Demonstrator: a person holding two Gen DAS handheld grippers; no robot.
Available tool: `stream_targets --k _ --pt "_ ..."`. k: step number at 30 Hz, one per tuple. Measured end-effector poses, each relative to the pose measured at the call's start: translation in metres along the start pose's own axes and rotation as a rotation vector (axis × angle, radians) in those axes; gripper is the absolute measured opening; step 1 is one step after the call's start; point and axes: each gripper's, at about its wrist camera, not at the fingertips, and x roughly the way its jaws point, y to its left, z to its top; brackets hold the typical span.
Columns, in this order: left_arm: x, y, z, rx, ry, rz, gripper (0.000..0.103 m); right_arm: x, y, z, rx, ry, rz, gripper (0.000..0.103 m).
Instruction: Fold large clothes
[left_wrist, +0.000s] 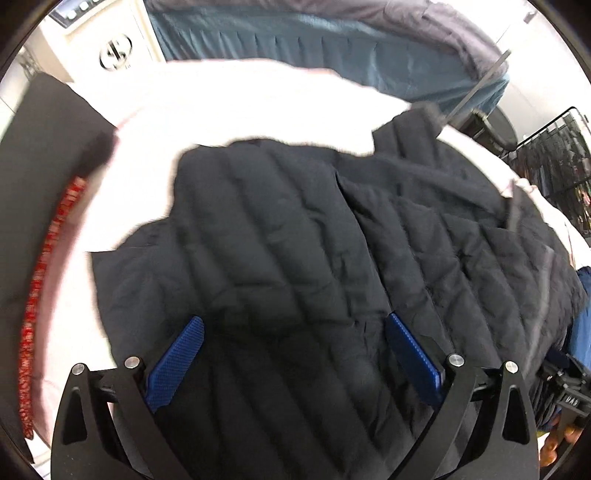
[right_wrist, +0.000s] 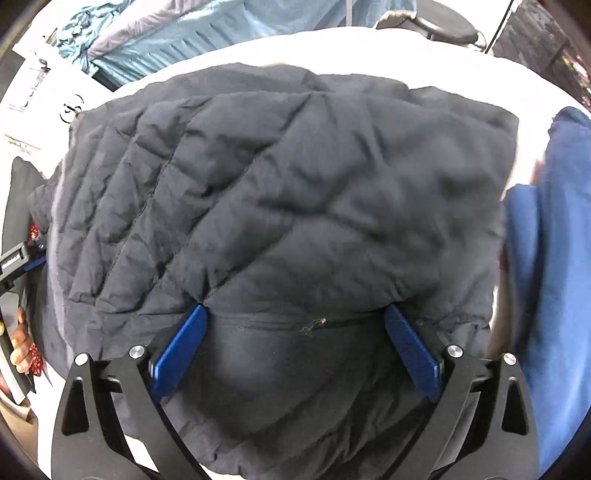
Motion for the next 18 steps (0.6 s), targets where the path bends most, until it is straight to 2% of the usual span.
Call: stream_targets --k 3,6,9,12,15,18 --pt "-0.034 0.019 -0.019 -0.007 -0.086 -0.005 0.097 -0.023 -0.006 -0.016 -0.029 -0.068 0.006 0.096" --pt "-0.053 0.050 -0.040 -0.057 -0.111 -0.010 0.097 -0.041 -0.023 -0.032 -0.015 -0.114 0.018 0.096" --pt "-0.057 0.087 -0.061 -0.142 -0.089 -0.034 0.097 -0.054 -0.051 -0.045 0.051 -0.132 0.053 0.096" --pt "-0.053 0.123 -0.076 -0.223 -0.052 -0.066 0.097 -0.050 -0.076 -0.046 0.097 -0.103 0.090 0.096" --pt "-0.048 0.134 -0.079 -0.253 -0.015 -0.117 0.097 -0.045 -0.087 -0.039 0.094 -0.077 0.139 0.096" --pt "-0.042 0.132 -0.081 -0.257 -0.004 -0.161 0.097 -0.035 -0.079 -0.030 0.063 -0.048 0.136 0.096"
